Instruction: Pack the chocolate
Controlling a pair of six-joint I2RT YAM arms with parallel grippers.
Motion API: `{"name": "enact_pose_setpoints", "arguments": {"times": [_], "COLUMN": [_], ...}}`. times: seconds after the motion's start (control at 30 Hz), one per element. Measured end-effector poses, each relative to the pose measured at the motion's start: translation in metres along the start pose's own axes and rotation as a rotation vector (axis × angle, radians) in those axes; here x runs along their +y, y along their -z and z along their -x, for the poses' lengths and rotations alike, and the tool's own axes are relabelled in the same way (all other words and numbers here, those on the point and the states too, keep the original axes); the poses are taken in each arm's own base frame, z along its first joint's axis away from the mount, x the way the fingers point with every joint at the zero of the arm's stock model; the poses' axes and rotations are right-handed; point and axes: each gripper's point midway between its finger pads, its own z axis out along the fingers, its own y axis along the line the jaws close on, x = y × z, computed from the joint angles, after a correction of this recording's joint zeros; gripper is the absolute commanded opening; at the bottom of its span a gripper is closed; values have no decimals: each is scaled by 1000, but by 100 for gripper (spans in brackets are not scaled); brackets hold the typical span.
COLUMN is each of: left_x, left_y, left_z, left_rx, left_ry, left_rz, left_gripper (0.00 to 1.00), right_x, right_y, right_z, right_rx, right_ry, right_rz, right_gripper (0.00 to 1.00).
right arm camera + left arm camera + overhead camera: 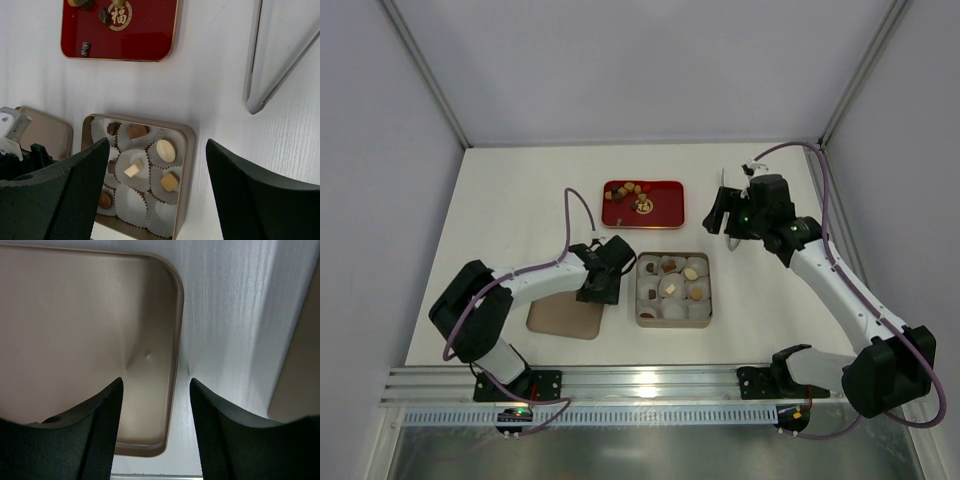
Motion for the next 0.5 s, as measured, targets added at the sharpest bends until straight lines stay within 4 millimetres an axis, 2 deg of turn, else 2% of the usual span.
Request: {"name": "enact_pose_setpoints", "arguments": {"times": [0.2, 0.4, 0.5], "left_x": [-9, -17, -20], "left_y": [-3, -10, -10], "left_z": [11, 9, 12], "left_rx": [-14, -1, -6], "left_ry": [3, -19, -19], "left_rz": [-4, 0, -1], "left_gripper": [40, 29, 16], "right_x": [4, 5, 10], "right_y": [9, 14, 16], "right_z": [-6, -11, -11], "right_rx": [-12, -11, -11], "right_ry": [3, -2, -4], "right_rz": [35, 52, 76], "right_gripper": [78, 78, 77]}}
